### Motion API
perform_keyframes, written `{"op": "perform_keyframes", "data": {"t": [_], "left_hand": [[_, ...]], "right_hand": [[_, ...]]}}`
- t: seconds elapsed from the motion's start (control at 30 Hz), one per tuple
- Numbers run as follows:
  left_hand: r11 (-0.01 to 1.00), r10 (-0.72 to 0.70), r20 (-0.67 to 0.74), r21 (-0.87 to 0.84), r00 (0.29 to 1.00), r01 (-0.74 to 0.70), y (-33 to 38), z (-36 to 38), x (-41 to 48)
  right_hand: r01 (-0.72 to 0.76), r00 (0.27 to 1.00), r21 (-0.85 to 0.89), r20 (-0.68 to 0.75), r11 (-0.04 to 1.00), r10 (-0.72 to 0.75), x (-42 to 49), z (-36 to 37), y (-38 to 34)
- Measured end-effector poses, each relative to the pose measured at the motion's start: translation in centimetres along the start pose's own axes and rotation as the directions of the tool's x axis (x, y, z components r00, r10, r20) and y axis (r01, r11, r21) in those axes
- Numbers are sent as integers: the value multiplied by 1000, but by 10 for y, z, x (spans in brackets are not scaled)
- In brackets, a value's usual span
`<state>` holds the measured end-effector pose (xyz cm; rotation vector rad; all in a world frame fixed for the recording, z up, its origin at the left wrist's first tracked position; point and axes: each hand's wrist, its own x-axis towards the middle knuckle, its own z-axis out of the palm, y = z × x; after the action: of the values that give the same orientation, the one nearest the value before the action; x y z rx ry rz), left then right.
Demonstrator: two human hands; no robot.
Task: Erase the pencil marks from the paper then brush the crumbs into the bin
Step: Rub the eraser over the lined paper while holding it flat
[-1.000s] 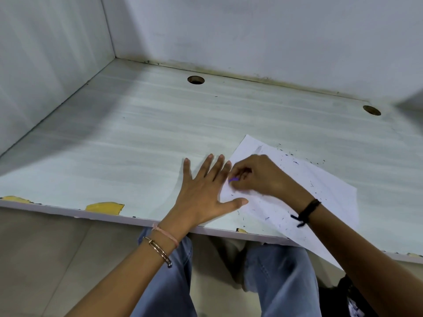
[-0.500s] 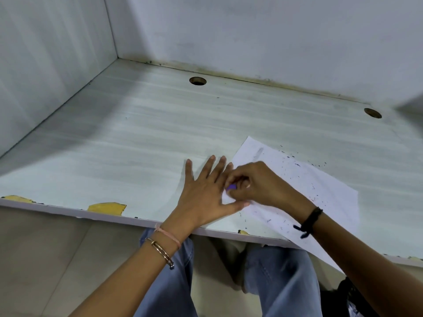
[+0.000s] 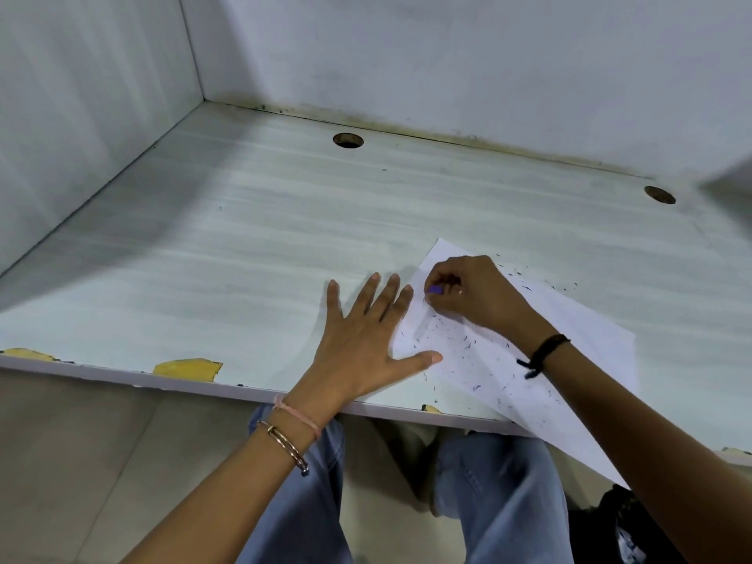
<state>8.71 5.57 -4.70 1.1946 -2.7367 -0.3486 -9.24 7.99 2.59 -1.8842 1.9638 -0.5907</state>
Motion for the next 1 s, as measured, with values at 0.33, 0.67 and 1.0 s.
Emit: {"op": "perform_keyframes", "data": {"t": [0.33,0.67,1.0], "left_hand": [[1000,0,-1,2,1000,0,0,0,0],[1000,-2,-2,10,1000,2,0,1,0],[1000,0,-2,7,1000,0,0,0,0]], "right_hand": [[64,996,40,61,997,-67,-2,5,0],[95,986,18,137,995,-97,-7,5,3],[77,986,84,141,993,-89,-9,12,-4]]}}
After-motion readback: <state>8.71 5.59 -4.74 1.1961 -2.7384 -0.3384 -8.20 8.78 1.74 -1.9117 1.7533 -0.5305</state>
